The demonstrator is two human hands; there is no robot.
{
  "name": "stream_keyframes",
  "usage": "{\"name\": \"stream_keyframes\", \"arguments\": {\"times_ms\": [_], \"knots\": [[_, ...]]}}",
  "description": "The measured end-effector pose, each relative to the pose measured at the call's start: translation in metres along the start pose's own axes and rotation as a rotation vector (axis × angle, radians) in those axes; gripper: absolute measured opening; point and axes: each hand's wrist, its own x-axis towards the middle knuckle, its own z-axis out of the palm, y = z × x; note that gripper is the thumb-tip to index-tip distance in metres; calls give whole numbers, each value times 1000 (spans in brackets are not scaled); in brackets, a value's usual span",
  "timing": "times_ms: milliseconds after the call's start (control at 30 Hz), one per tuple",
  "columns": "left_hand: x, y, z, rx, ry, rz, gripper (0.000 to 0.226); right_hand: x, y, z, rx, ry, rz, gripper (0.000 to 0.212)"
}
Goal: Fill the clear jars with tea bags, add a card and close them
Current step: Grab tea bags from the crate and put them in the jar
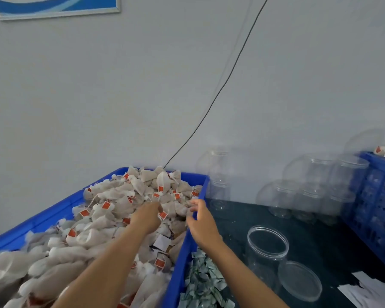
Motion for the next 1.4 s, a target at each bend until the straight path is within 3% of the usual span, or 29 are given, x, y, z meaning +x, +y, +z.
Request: {"name": "stream_keyframes", "arguments": {"times_ms": [133, 333, 533, 633, 700, 833, 933, 1000, 1100, 1200, 1400], "knots": [[34, 16, 26, 65, -61, 45, 46, 4, 11, 11, -35, -6, 4, 75], [71, 35, 55, 230, 8, 134, 58, 12, 20, 17, -50, -8, 45, 83], [90, 38, 78, 332, 51, 178, 40, 24, 19, 16, -197, 62, 39, 91], [92, 33, 81, 120, 215, 140, 19, 31, 19, 18, -288, 123, 39, 84], [90, 28, 80, -153, 338, 83, 19, 36, 18, 19, -385, 161, 25, 74], [88, 19, 66, -707, 384, -119, 15, 55, 14, 21, -568, 264, -49, 35], [90, 18, 48, -1051, 339, -95, 15, 73, 11, 25, -353, 282, -35, 21], [84, 18, 36, -1240, 319, -64, 8, 88, 9, 28, -256, 214, -4, 28], [75, 16, 28, -1369, 164, -7, 11, 107, 7, 32, -127, 85, 40, 39], [67, 15, 29, -1419, -7, 54, 21, 120, 8, 34, -97, 26, 17, 28], [74, 6, 30, -1324, -141, -6, 65, 127, 19, 30, -155, 271, -3, 21]]}}
